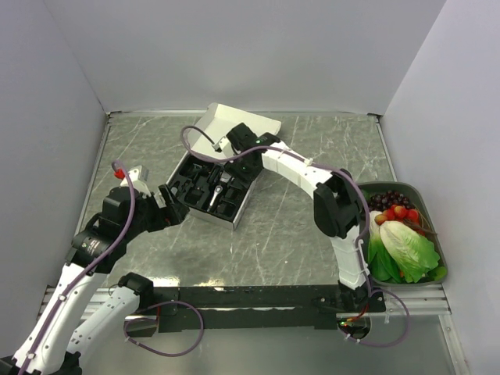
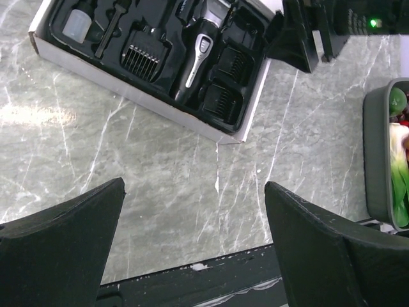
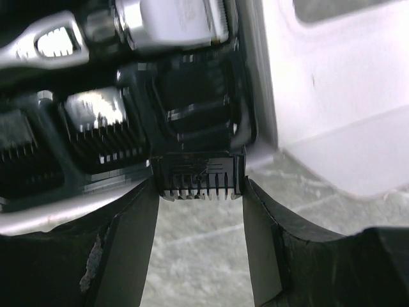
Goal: Sort the hair-cutting tools
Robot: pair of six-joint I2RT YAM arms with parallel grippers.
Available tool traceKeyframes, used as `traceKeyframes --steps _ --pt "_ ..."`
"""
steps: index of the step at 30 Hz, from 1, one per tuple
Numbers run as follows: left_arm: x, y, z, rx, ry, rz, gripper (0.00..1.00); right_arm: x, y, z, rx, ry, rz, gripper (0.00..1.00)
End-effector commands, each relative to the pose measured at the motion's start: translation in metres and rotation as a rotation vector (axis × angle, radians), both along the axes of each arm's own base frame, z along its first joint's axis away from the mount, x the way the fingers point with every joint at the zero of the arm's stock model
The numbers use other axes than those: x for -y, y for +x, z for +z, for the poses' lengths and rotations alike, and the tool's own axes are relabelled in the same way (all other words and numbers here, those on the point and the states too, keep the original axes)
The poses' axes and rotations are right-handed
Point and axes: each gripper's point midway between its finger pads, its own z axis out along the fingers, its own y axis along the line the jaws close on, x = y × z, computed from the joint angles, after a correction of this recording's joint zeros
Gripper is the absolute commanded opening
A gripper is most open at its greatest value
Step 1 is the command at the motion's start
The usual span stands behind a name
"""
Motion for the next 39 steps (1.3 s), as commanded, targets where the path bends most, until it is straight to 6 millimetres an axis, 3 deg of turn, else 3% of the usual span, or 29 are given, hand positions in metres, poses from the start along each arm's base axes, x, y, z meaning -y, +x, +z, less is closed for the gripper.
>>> traceKeyframes --steps 1,18,32,39 --pt "-0.003 0.004 0.018 0.035 -0.011 0.029 0.96 -0.023 0.017 0.019 0.062 0.063 -0.004 0.45" --pt "-0.003 0.006 0.013 0.023 -0.009 0.037 0.96 -0.030 0.017 -0.025 0.006 -0.011 0.114 0.49" --pt "-0.003 0.005 0.012 0.020 -0.008 0.035 0.96 -0.027 0.010 -0.043 -0.036 -0.032 0.131 0.65" --pt "-0.003 0.005 0.012 0.025 -0.009 0.034 0.97 -0.025 0.010 -0.044 -0.039 -0.035 0.124 0.67"
